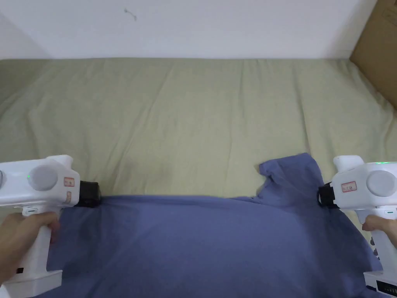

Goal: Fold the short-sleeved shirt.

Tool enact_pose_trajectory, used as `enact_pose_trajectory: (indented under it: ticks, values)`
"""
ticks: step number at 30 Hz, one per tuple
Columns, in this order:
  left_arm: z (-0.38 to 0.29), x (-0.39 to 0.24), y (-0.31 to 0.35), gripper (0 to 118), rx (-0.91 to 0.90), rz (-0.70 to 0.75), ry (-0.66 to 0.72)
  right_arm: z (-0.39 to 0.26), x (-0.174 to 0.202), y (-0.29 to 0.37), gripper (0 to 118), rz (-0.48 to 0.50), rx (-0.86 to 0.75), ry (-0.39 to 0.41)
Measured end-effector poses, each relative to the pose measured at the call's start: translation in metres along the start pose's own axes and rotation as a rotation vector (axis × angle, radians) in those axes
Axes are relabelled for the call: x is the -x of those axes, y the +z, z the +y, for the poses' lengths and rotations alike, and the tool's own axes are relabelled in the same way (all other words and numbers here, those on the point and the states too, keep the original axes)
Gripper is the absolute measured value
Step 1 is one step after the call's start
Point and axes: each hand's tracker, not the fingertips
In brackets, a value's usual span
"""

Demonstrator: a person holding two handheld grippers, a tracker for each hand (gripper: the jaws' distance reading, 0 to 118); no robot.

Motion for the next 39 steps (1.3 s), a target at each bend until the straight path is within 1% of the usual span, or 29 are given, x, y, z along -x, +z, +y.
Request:
enact_pose_trajectory:
  ticks: [1,2,3,5,7,8,10,14,18,22,25,27,32,33,35,37,38,39]
  values:
    - [0.002,-0.002,0.006,35,-0.012,0.006,-0.01,0.0,0.0,0.004,1,0.001,-0.005,-0.001]
    - [0.004,-0.005,0.008,3,-0.022,0.002,-0.038,0.001,0.002,0.011,1,0.01,-0.012,-0.002]
    - [0.006,-0.008,0.008,3,-0.009,-0.019,-0.048,0.001,0.003,0.017,1,0.011,-0.023,0.0]
    - [0.005,-0.009,0.015,3,-0.009,0.005,-0.051,0.002,0.002,0.028,1,0.021,-0.037,-0.016]
    - [0.003,-0.007,0.023,3,-0.012,-0.005,-0.051,0.002,-0.001,0.041,1,0.06,-0.057,-0.059]
    - [-0.002,-0.005,0.032,2,-0.019,-0.019,-0.043,0.002,-0.002,0.048,1,0.069,-0.065,-0.067]
    - [-0.008,-0.002,0.053,3,-0.039,-0.032,-0.044,0.001,-0.004,0.06,1,0.064,-0.086,-0.058]
    - [-0.024,0.004,0.099,3,-0.101,-0.036,-0.099,-0.009,-0.002,0.097,1,0.056,-0.119,-0.042]
    - [-0.053,0.017,0.145,3,-0.138,-0.052,-0.113,-0.033,-0.005,0.141,1,0.078,-0.158,-0.052]
    - [-0.101,0.028,0.182,3,-0.158,-0.065,-0.112,-0.081,-0.003,0.185,1,0.085,-0.166,-0.023]
    - [-0.146,0.034,0.203,3,-0.152,-0.063,-0.131,-0.135,0.003,0.211,1,0.069,-0.149,0.002]
    - [-0.177,0.038,0.211,3,-0.149,-0.06,-0.132,-0.172,0.008,0.223,1,0.058,-0.127,0.002]
    - [-0.241,0.046,0.207,3,-0.09,-0.045,-0.181,-0.248,0.009,0.213,1,0.057,-0.018,-0.018]
    - [-0.252,0.048,0.202,3,-0.073,-0.045,-0.177,-0.26,0.008,0.208,1,0.063,0.006,-0.033]
    - [-0.267,0.051,0.192,3,-0.032,-0.044,-0.169,-0.276,0.007,0.197,1,0.063,0.042,-0.066]
    - [-0.276,0.053,0.182,3,-0.015,-0.04,-0.15,-0.286,0.006,0.187,1,0.051,0.046,-0.076]
    - [-0.279,0.053,0.179,10,-0.008,-0.042,-0.133,-0.288,0.007,0.183,4,0.049,0.039,-0.082]
    - [-0.282,0.053,0.178,26,0.001,-0.045,-0.127,-0.29,0.007,0.181,17,0.047,0.027,-0.092]
